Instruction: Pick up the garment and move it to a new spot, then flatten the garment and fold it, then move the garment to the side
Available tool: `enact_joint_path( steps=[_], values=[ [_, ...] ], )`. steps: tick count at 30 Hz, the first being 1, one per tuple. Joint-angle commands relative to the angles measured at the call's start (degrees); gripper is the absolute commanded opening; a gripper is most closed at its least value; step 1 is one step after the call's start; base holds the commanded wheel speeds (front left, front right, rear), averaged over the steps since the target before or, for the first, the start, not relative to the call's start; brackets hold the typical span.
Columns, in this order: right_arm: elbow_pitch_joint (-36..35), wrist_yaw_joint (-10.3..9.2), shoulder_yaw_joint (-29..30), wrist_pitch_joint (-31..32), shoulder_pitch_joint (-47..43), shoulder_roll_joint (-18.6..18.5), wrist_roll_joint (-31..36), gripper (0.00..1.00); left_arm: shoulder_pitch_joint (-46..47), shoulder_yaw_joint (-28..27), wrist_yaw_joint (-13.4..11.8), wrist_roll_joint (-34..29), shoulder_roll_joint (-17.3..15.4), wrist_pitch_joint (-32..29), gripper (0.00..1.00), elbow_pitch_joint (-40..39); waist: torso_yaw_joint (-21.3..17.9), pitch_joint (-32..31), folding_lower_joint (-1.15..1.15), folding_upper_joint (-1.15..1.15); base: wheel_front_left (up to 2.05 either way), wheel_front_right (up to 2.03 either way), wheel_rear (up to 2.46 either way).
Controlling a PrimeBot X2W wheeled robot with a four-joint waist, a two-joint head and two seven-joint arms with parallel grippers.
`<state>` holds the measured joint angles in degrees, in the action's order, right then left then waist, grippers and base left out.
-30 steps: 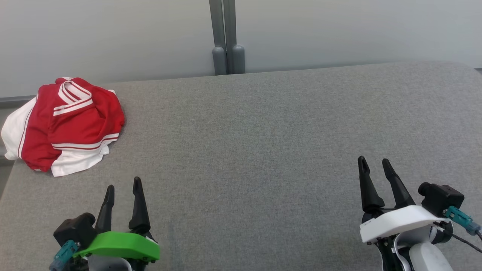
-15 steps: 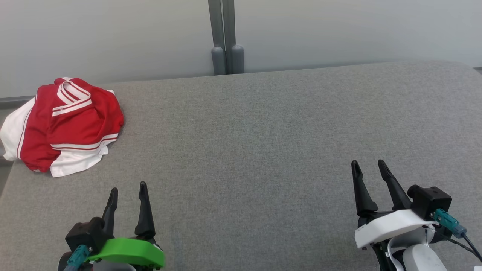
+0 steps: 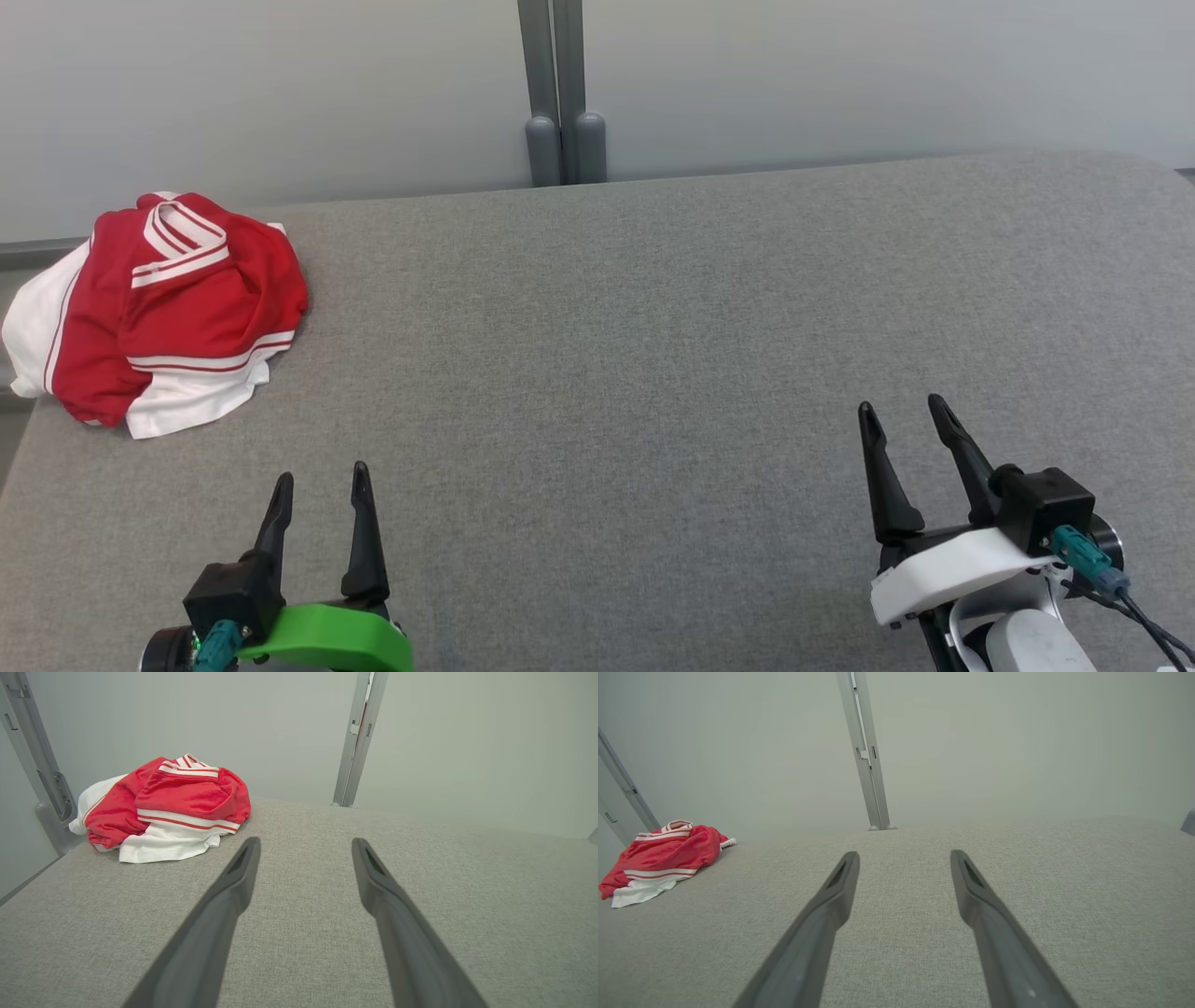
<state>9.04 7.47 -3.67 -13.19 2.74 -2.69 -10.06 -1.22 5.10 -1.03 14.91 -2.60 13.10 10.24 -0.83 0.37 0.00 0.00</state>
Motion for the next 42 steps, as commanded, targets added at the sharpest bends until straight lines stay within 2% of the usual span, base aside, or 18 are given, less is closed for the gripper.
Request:
enact_joint_path(
  steps=[1,17,35,39,42],
  values=[
    [-0.3,0.04,-0.2,-0.5,-0.5,-0.3,1.4,1.00,-0.8,0.0,-0.5,-1.1,-0.4,0.5,1.00,-0.1,0.0,0.0,0.00,0.00,0.00,0.00,0.00],
    [0.0,0.03,-1.2,-2.1,-1.3,-0.3,7.6,1.00,-1.6,0.5,-1.4,-5.6,-0.5,2.2,1.00,0.9,-0.2,-0.5,0.00,0.00,0.00,0.00,0.00],
    [0.3,0.03,-0.9,-2.1,-1.3,-0.3,7.2,1.00,-1.5,0.1,-1.2,-5.2,-0.5,2.1,1.00,1.3,0.0,-0.3,0.00,0.00,0.00,0.00,0.00],
    [0.0,0.03,-0.6,-2.1,-1.6,-0.3,7.4,1.00,-0.9,0.5,-1.1,-5.2,-0.5,2.1,1.00,1.6,1.3,-0.2,0.00,0.00,0.00,0.00,0.00],
    [-0.2,0.03,-0.3,-2.0,-2.0,-0.3,7.7,1.00,-0.5,1.1,-1.3,-5.4,-0.4,2.1,1.00,1.5,4.2,-0.2,0.00,0.00,0.00,0.00,0.00]
  ],
)
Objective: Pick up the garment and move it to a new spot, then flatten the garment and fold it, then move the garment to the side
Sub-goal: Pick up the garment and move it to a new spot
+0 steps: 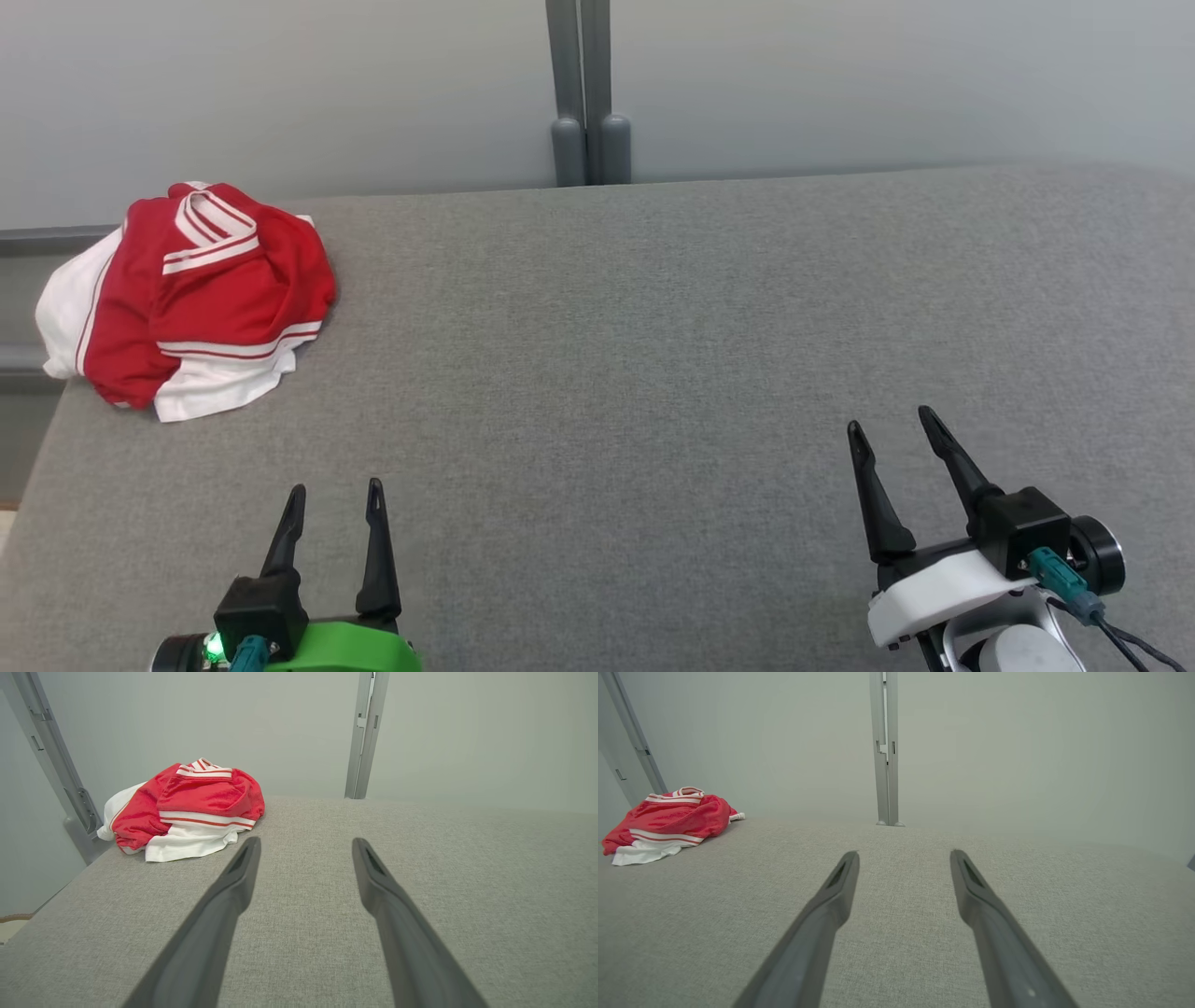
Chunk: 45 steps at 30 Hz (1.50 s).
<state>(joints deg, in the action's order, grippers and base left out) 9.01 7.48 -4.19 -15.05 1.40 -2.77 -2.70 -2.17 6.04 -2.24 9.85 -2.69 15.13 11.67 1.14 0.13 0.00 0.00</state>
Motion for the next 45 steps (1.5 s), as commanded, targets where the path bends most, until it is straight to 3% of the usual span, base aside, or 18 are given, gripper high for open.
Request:
enact_joint_path(
  steps=[1,11,15,19,26,36,45],
  values=[
    [-0.3,0.02,0.3,-0.2,-0.8,-0.2,0.4,1.00,0.6,0.3,0.0,-0.4,-0.4,0.0,1.00,0.0,3.4,0.0,0.00,0.00,0.00,0.00,0.00],
    [-0.6,0.01,-1.6,-0.2,0.1,-0.2,-0.2,1.00,-1.0,-1.6,-0.4,-0.9,-0.3,0.0,1.00,-1.0,20.5,-0.2,0.00,0.00,0.00,0.00,0.00],
    [-0.6,0.01,-2.2,-0.2,0.0,-0.2,-1.0,1.00,-2.2,-2.9,-0.1,-1.2,-0.3,0.0,1.00,-1.5,25.3,-0.9,0.00,0.00,0.00,0.00,0.00],
    [-0.2,0.01,-3.2,-0.2,-0.2,-0.2,-1.6,1.00,-3.6,-4.3,0.0,-1.3,-0.3,0.0,1.00,-1.9,27.6,-1.3,0.00,0.00,0.00,0.00,0.00],
    [-0.3,0.02,-4.3,-0.2,0.4,-0.2,-0.7,1.00,-4.4,-6.4,-0.2,-0.4,-0.3,0.0,1.00,-2.9,27.5,-0.3,0.00,0.00,0.00,0.00,0.00],
    [-1.1,0.01,-4.3,-0.2,4.3,-0.2,2.5,1.00,2.4,-10.4,1.1,-1.8,-0.8,0.0,1.00,-5.0,21.7,6.2,0.00,0.00,0.00,0.00,0.00],
    [-2.6,0.01,-3.3,-0.2,8.5,-0.2,5.3,1.00,19.7,-10.6,4.4,-3.7,-6.4,0.0,1.00,-0.5,14.6,13.6,0.00,0.00,0.00,0.00,0.00]
  ],
)
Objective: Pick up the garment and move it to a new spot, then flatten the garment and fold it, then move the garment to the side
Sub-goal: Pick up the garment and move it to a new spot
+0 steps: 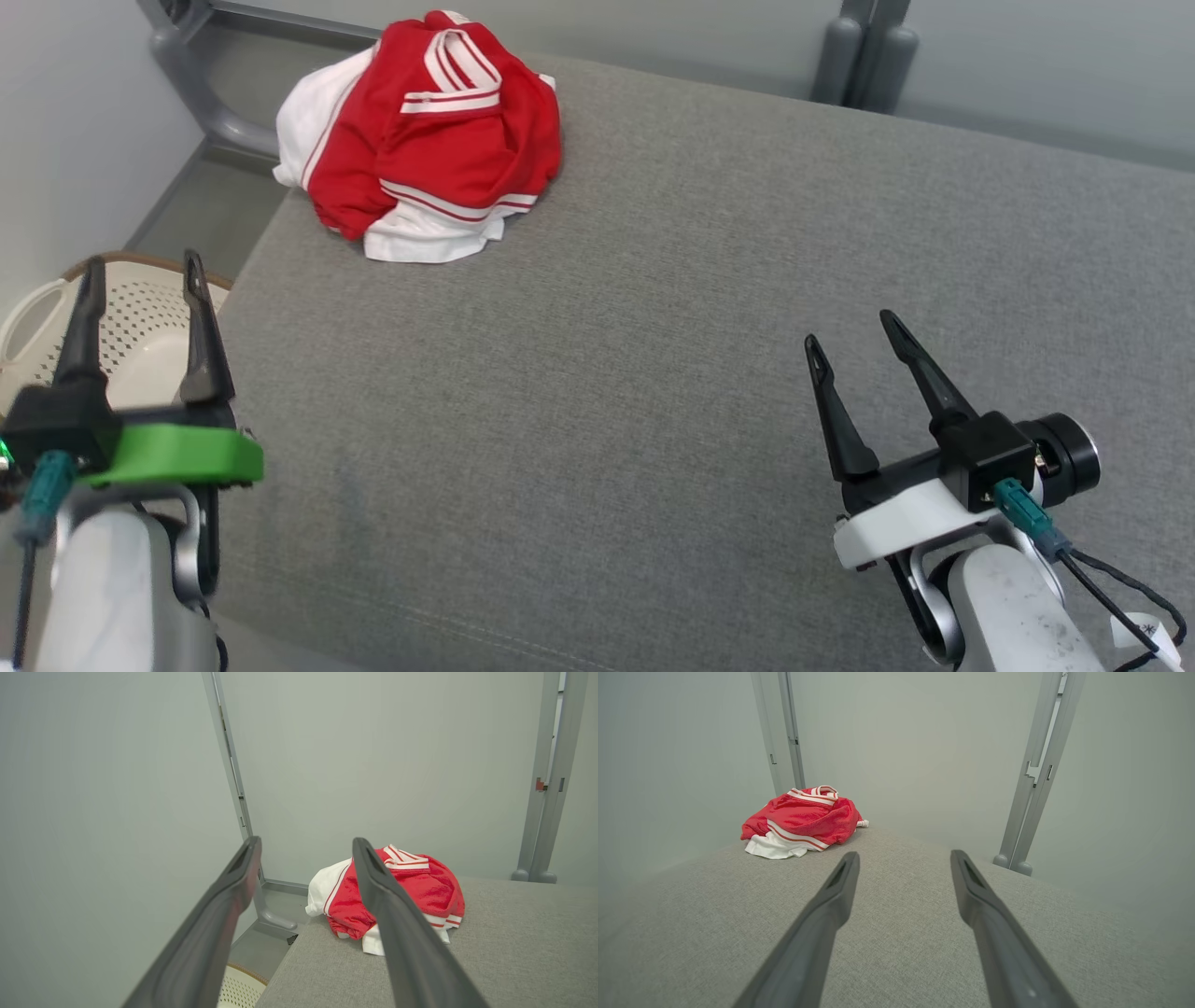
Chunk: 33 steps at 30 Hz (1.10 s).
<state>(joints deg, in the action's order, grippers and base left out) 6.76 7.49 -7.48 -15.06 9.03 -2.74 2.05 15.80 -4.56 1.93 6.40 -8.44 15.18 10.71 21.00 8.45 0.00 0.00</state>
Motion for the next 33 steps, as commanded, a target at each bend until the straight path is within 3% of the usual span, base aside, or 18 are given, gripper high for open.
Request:
enact_joint_path(
  steps=[1,7,15,22,33],
  values=[
    [-0.5,0.00,0.0,-0.2,1.2,-0.2,0.7,1.00,3.8,0.2,0.7,-0.5,-1.4,-0.1,1.00,1.7,-5.9,6.1,0.00,0.00,0.00,0.00,0.00],
    [-1.9,0.00,0.3,-0.2,3.7,-0.3,2.3,1.00,18.5,1.6,3.8,1.6,-5.7,-4.0,1.00,12.0,-9.8,11.3,0.00,0.00,0.00,0.00,0.00],
    [-4.0,0.00,-0.2,-0.2,5.9,-0.2,3.1,1.00,30.5,2.8,5.1,5.1,-10.1,-9.0,1.00,26.4,-13.5,17.4,0.00,0.00,0.00,0.00,0.00],
    [-6.5,0.00,1.7,-0.2,6.6,-0.2,3.9,1.00,36.2,3.3,5.5,7.5,-12.2,-9.8,1.00,35.7,-15.3,21.8,0.00,0.00,0.00,0.00,0.00],
    [-9.2,0.00,3.0,-0.2,6.2,-0.2,4.6,1.00,42.3,5.4,5.6,9.7,-12.6,-8.5,1.00,44.0,-15.6,26.5,0.00,0.00,0.00,0.00,0.00]
  ],
)
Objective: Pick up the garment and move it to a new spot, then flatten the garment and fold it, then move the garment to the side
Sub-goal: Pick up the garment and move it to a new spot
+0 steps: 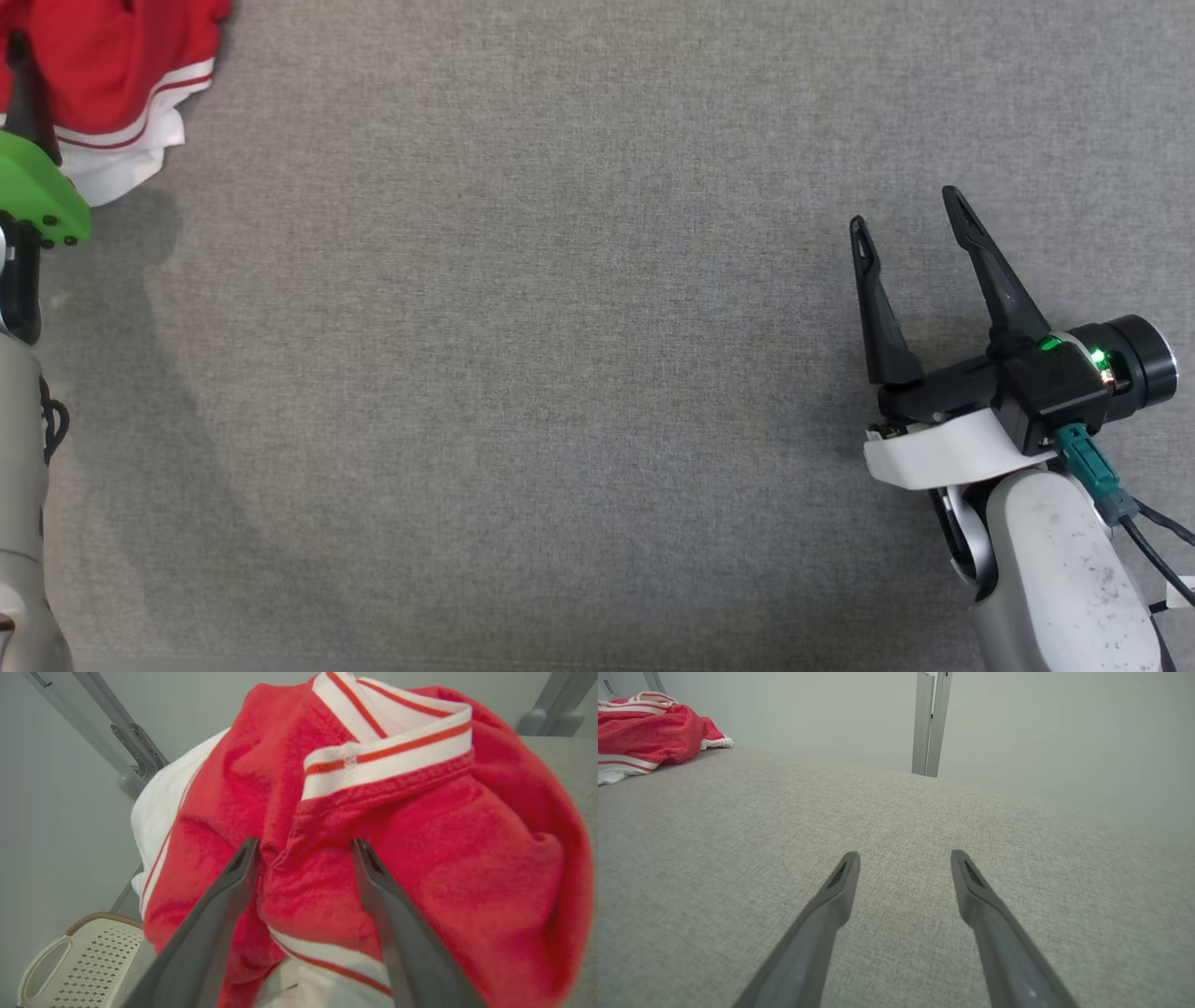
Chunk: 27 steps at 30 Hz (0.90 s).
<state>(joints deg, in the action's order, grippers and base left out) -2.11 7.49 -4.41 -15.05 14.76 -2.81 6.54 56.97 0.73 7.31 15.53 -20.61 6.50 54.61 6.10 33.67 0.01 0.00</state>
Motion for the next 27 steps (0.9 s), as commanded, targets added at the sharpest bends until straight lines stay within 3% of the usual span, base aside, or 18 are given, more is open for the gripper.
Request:
enact_joint_path(
  steps=[1,2,3,4,5,6,7,18,27],
  values=[
    [-0.4,0.00,0.0,-0.2,0.6,-0.1,0.0,1.00,1.5,0.2,0.2,0.8,-0.4,0.5,1.00,0.6,-0.7,1.5,-0.01,0.00,0.00,0.00,0.00],
    [-0.6,0.00,0.0,-0.2,0.6,-0.1,-0.1,1.00,1.8,0.4,0.2,0.9,-0.3,0.7,1.00,1.2,-0.7,1.7,-0.01,0.00,0.00,0.00,0.00],
    [-0.6,0.00,0.0,-0.2,0.7,-0.1,-0.1,1.00,2.1,0.5,0.2,1.1,-0.2,0.9,0.84,1.7,-0.8,1.8,-0.01,0.00,0.00,0.00,0.00],
    [-0.6,0.00,0.0,-0.2,0.8,-0.1,-0.3,1.00,2.4,0.7,0.2,1.0,-0.1,1.2,0.50,2.4,-0.8,1.9,-0.01,0.00,0.00,0.00,0.00],
    [-0.5,0.00,0.1,-0.2,0.8,-0.1,-0.3,1.00,2.6,0.9,0.2,0.8,0.0,1.3,0.29,2.9,-0.8,1.8,-0.01,0.00,0.00,0.00,0.00],
    [-0.6,0.00,0.2,-0.2,0.9,-0.1,-0.6,1.00,2.9,1.4,0.2,0.5,0.0,1.9,0.08,3.3,-0.7,1.7,-0.01,0.00,0.00,0.00,0.00],
    [-0.6,0.00,0.3,-0.2,1.0,-0.1,-0.6,1.00,3.1,1.7,0.2,0.2,0.0,2.3,0.00,3.5,-0.7,1.5,-0.01,0.00,0.00,0.00,0.00],
    [1.7,0.00,-0.9,-0.2,0.6,-0.1,-2.7,1.00,4.5,6.2,0.2,-0.7,-2.0,7.0,0.00,3.1,0.0,-7.1,-0.01,0.00,0.00,0.00,0.00],
    [4.1,0.00,-0.1,-0.2,-2.7,-0.1,-6.0,1.00,4.7,13.5,0.2,-0.8,-4.8,7.5,0.00,-3.5,-2.1,-18.4,-0.01,0.00,0.00,0.00,0.00]
  ],
)
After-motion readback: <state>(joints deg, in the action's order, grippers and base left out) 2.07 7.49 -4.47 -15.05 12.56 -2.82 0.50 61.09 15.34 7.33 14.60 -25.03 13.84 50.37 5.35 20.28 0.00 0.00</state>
